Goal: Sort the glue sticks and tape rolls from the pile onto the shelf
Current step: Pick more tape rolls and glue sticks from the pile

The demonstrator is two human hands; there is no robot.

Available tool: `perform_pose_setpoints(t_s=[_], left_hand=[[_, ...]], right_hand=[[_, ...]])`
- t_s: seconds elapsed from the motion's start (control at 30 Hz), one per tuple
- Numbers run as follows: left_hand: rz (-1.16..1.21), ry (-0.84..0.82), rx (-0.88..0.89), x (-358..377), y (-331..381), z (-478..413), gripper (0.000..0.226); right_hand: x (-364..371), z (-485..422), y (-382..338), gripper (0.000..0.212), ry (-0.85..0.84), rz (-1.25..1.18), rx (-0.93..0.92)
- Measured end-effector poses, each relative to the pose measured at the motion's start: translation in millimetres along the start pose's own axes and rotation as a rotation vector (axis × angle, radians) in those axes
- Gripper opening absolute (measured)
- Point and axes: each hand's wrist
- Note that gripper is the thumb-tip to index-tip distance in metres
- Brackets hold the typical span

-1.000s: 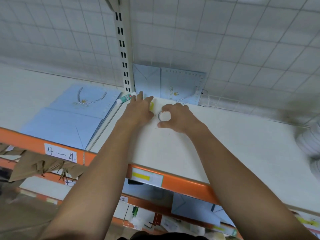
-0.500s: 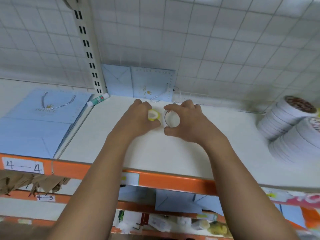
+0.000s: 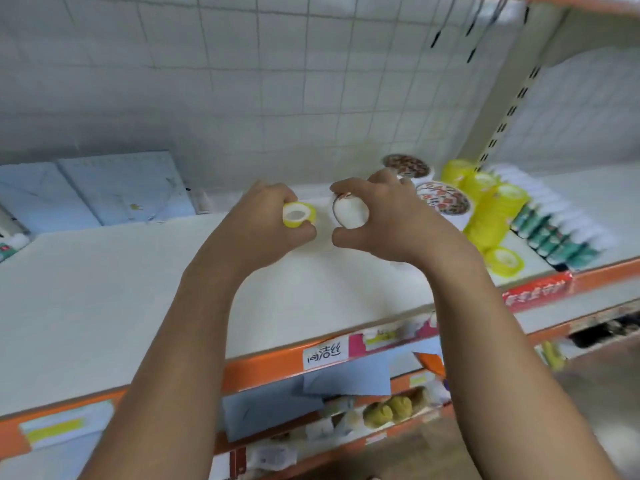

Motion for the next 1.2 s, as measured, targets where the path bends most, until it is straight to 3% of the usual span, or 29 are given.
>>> perform_pose_setpoints(t_s=[0.27,0.83,0.93,1.0,1.1,1.2], left_hand=[[0.031,-0.023,0.053,43,68,-32,0.024],[0.016,0.069,-0.057,97,118,-25,0.039],[0.030,0.090,-0.081,111,125,-15,0.038],[0.027,0.098,-0.089,120,128,-8,0.041],[0.043,0.064,-0.100,132,135,0,0.046],[0.043,0.019,-0.091,141,141,3,0.050]], right_hand=[[-41,4,77,0.074,0.038,0.023,0.080],[-44,-2,138,0.076,-0.051,0.013,-0.084],[-48,14,144,0.082,0.012,-0.002,-0.120],[-50,29,149,0.072,0.111,-0.022,-0.164],[-46,55,159,0.040,0.218,-0.062,-0.248],[-32,74,166,0.011,0.117,-0.198,-0.277]])
Point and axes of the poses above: each hand's wrist, its own z-axis away from the middle knuckle, its own x-axis out of the palm, y = z × x, and after that the axes turned 11 degrees about -y, right-handed
